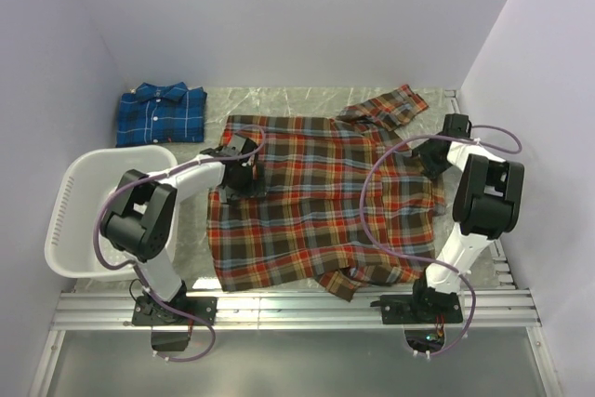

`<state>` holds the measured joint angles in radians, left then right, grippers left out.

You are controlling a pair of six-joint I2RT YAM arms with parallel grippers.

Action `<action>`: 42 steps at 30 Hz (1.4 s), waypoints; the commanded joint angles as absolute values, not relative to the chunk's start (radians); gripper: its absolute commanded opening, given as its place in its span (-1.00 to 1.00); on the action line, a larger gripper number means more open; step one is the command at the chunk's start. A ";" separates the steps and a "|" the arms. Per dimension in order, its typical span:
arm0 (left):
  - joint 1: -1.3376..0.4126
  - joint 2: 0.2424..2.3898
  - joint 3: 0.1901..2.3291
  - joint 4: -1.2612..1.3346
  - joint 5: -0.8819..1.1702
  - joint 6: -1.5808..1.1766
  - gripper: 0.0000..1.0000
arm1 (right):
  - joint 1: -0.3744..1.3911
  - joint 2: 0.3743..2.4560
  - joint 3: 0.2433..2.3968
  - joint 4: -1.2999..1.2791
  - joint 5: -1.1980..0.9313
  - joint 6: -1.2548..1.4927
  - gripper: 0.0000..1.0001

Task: Fold and stack the long sleeve shirts
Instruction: Flatten the shirt out

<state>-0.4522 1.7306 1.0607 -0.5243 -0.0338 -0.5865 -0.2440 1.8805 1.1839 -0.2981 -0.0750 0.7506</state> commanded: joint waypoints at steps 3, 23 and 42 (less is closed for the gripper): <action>-0.451 1.706 0.985 -0.655 0.012 -0.561 0.73 | -0.279 1.764 1.095 -0.365 0.052 0.770 0.24; -0.535 1.759 1.350 -0.480 0.052 -0.405 0.75 | 0.044 1.907 1.491 -0.300 0.025 -0.072 0.27; -0.571 1.894 1.286 -0.440 0.037 -0.411 0.75 | 0.190 2.221 1.762 -0.460 0.198 -0.339 0.30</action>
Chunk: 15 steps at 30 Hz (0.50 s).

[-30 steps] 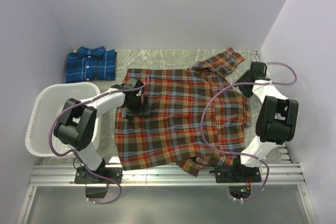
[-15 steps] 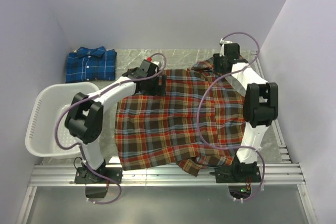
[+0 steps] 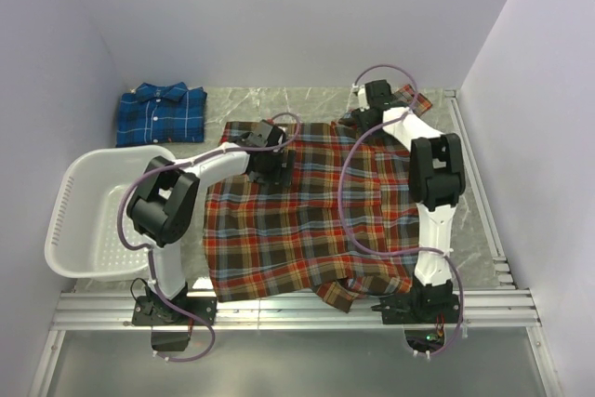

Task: Fold and stack the long sleeve shirts
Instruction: Flatten the shirt out

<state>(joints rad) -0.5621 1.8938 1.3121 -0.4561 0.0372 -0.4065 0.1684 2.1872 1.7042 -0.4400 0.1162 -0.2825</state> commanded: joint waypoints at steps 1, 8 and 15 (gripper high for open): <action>-0.569 1.894 1.276 -0.443 0.031 -0.420 0.75 | 0.193 2.232 1.770 -0.465 0.213 -0.347 0.30; -0.569 1.891 1.183 -0.485 0.028 -0.439 0.74 | 0.206 2.309 1.813 -0.480 0.330 -0.365 0.30; -0.569 1.865 1.106 -0.506 0.035 -0.449 0.74 | 0.186 2.379 1.885 -0.468 0.454 -0.362 0.29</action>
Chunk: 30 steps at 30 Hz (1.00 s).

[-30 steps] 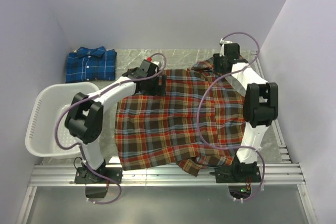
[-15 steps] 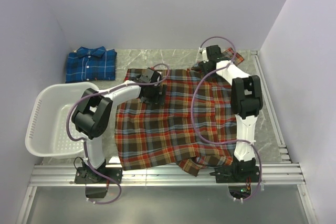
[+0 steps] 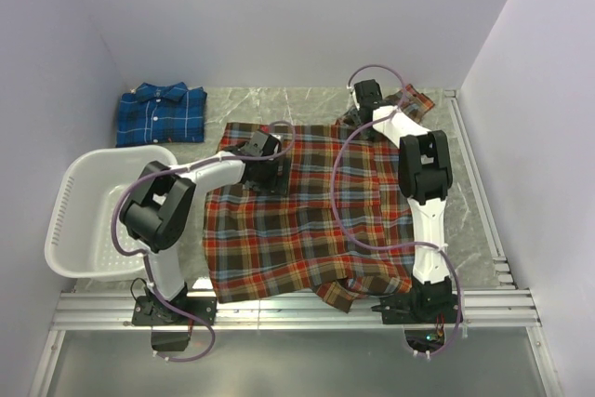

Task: Fold and stack the long sleeve shirts
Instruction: Flatten the shirt out

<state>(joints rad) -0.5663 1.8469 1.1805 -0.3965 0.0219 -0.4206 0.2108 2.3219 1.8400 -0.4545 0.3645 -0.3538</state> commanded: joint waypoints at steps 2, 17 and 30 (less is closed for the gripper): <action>-0.571 1.859 1.092 -0.506 0.034 -0.453 0.74 | 0.176 2.407 1.923 -0.472 0.483 -0.350 0.29; -0.568 1.876 1.305 -0.526 0.003 -0.468 0.74 | 0.161 2.131 1.962 -0.450 0.333 -0.095 0.28; -0.373 1.894 1.399 -0.443 -0.011 -0.589 0.69 | 0.146 1.784 1.462 -0.525 0.097 0.486 0.25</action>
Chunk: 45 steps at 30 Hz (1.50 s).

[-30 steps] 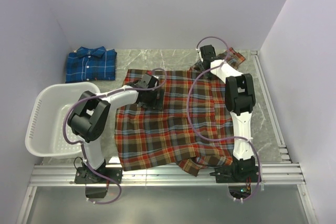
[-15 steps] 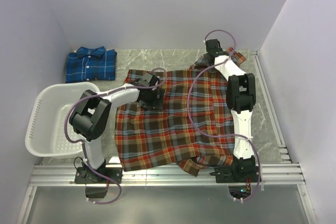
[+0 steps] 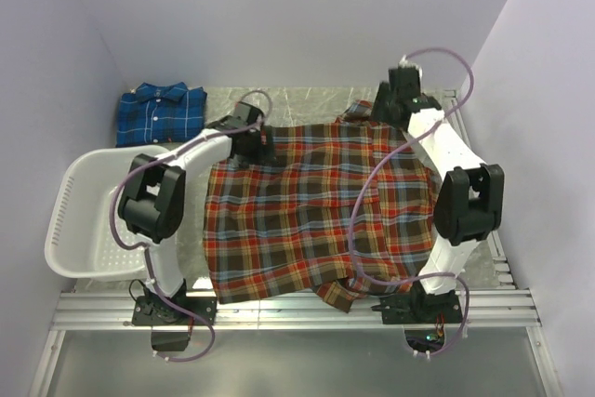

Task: Fold and stack the long sleeve shirts
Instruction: Flatten the shirt out

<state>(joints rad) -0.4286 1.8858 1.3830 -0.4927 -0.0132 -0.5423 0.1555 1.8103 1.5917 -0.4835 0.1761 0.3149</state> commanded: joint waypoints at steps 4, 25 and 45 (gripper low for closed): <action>-0.331 1.985 1.474 -0.434 -0.018 -0.601 0.67 | 0.132 1.662 1.232 -0.448 0.035 0.538 0.24; -0.273 2.085 1.675 -0.538 -0.143 -0.632 0.68 | 0.040 1.476 0.914 -0.385 0.041 0.581 0.23; -0.460 1.689 1.052 -0.575 -0.121 -0.756 0.68 | 0.051 1.422 0.772 -0.480 0.003 0.549 0.23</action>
